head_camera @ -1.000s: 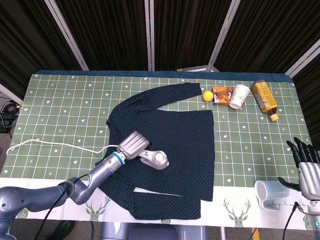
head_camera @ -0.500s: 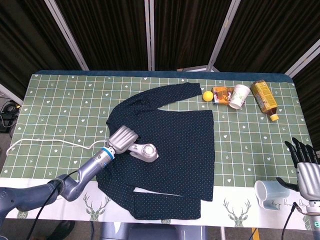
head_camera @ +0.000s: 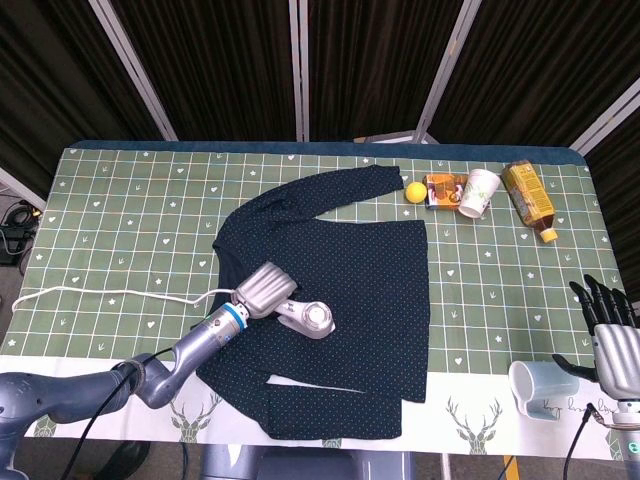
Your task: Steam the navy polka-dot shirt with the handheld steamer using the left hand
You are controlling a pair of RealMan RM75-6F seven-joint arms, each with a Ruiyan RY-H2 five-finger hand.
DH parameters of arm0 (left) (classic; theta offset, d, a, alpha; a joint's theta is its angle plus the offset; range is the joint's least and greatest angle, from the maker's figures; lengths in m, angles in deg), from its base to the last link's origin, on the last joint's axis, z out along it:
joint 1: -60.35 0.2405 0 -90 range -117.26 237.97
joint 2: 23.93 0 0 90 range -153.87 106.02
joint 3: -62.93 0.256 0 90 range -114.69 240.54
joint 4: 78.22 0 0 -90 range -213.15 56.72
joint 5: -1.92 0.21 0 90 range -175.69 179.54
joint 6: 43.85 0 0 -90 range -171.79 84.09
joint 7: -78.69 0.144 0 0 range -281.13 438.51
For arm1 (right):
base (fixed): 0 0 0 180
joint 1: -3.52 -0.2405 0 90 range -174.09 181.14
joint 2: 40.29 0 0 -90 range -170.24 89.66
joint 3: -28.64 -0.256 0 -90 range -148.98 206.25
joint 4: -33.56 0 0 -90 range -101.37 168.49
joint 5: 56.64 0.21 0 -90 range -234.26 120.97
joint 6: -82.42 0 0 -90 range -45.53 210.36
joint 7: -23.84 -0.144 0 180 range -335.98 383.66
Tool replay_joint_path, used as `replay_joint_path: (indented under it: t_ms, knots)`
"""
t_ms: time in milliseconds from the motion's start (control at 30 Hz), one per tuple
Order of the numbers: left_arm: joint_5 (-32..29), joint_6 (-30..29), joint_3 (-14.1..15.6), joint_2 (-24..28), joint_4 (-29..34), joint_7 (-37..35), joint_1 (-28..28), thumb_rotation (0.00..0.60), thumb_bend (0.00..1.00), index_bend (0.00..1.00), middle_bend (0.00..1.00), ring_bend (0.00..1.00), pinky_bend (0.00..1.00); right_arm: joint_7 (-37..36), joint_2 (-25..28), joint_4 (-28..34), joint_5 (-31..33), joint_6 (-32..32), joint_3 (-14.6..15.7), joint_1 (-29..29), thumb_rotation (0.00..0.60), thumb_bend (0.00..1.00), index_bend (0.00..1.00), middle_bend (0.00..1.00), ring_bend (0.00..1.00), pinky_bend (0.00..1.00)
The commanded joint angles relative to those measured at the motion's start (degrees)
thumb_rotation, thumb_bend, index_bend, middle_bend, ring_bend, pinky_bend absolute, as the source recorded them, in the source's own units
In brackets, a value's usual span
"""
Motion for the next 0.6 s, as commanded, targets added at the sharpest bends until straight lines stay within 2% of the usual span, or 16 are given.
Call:
replay_joint_path:
  t_ms: [33,600]
  knots:
    - [-0.2,0.1,-0.5,-1.1,0.7,0.8,-0.6,0.600,0.73,0.98,0.88,0.85,1.00,0.0,0.0,-0.1,0.0,0.0,0.0,0.0,0.600,0.00,0.00,0.00,0.00,0.00]
    - [-1.6,0.5,-1.2,-4.0,1.5,2.9,-1.6,0.600,0.73,0.98,0.88,0.85,1.00,-0.4,0.0,-0.3,-0.1,0.1,0.1,0.1,0.600,0.00,0.00,0.00,0.00,0.00]
